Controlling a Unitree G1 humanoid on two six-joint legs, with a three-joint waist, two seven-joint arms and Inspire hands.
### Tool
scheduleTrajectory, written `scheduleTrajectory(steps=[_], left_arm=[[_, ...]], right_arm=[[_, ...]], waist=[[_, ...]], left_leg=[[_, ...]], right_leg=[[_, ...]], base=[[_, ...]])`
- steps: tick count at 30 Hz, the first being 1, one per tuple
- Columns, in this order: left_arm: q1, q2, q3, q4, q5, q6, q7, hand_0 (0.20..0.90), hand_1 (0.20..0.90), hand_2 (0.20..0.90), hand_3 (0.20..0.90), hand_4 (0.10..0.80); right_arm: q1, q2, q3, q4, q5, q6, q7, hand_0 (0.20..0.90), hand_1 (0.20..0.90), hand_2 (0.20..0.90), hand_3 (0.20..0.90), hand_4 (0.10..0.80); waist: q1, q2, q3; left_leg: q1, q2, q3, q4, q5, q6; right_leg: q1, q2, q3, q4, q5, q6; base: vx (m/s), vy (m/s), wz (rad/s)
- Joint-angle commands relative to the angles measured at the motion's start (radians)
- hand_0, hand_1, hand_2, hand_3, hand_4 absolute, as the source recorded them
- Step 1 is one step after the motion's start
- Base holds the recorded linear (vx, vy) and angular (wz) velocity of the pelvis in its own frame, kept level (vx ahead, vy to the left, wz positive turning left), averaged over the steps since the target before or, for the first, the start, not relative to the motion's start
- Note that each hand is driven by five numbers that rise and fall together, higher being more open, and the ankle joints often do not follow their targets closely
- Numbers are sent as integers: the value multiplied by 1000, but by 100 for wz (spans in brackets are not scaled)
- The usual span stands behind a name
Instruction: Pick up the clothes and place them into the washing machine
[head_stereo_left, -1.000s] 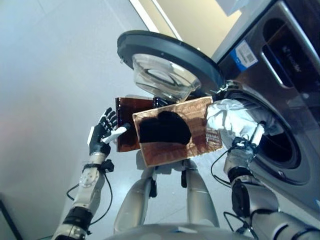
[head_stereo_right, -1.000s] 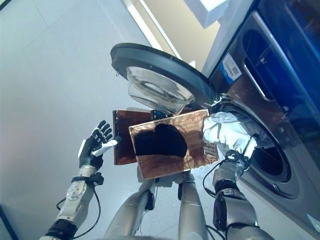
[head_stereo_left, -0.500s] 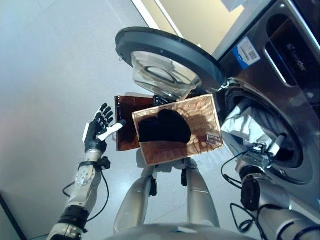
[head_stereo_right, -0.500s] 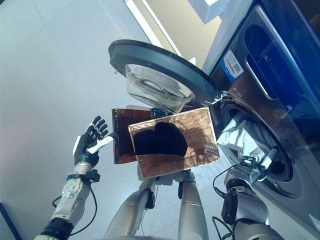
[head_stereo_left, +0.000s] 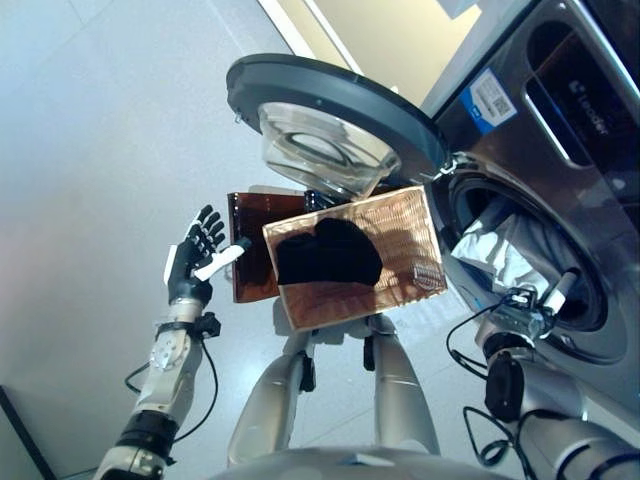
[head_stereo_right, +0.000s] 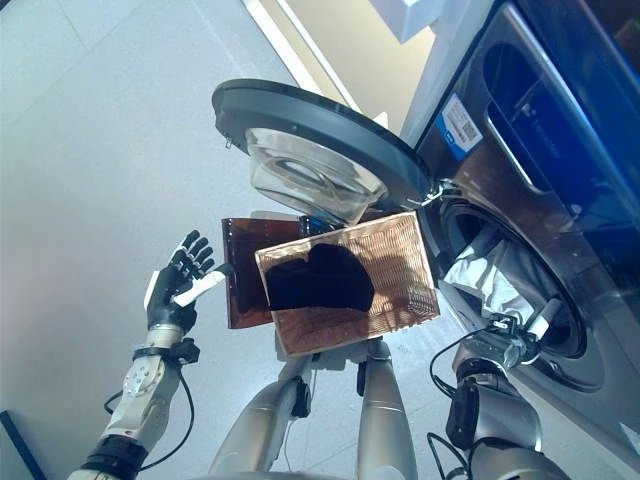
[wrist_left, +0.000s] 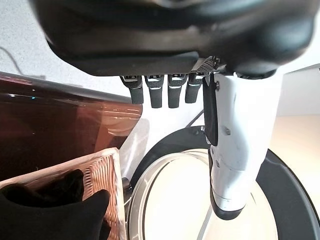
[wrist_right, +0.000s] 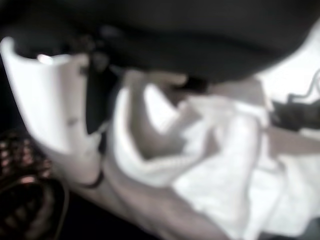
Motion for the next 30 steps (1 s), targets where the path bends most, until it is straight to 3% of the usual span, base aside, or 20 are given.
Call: scheduleTrajectory(steps=[1,12,22,30], left_arm=[[63,49,73,-91,19,-103,1,900,900,900,900,800],[67,89,46,-94,-6,-107,-27,900,900,900,900,800],[77,92,43,-110,-17,-114,-32,900,900,900,900,800],[78,80,57,-98,-17,-116,-34,900,900,900,900,800]], right_arm=[[116,-163,-57,38,32,-145,-24,200,200,200,200,300],[-50,-280,-46,-73,-27,-224,-109,200,200,200,200,300],[-85,-225,138,-313,-268,-215,-154,200,200,200,200,300],[-73,-180,197,-375,-294,-202,-117,200,200,200,200,300]], waist=[[-23,14,-80],[-4,39,-94],[4,46,-88],[3,35,-92]], left_leg=[[-83,-28,9,64,-85,-32],[-76,-30,11,33,-63,-37],[-71,-28,14,22,-59,-40],[-73,-26,10,25,-60,-42]], right_leg=[[-6,-5,-36,-135,60,-2],[-12,-4,-25,-137,61,-2],[-19,-1,-29,-131,55,-3],[-20,-2,-37,-132,55,-5]], base=[[6,-4,-6],[8,-2,0],[3,-2,0],[5,-6,4]])
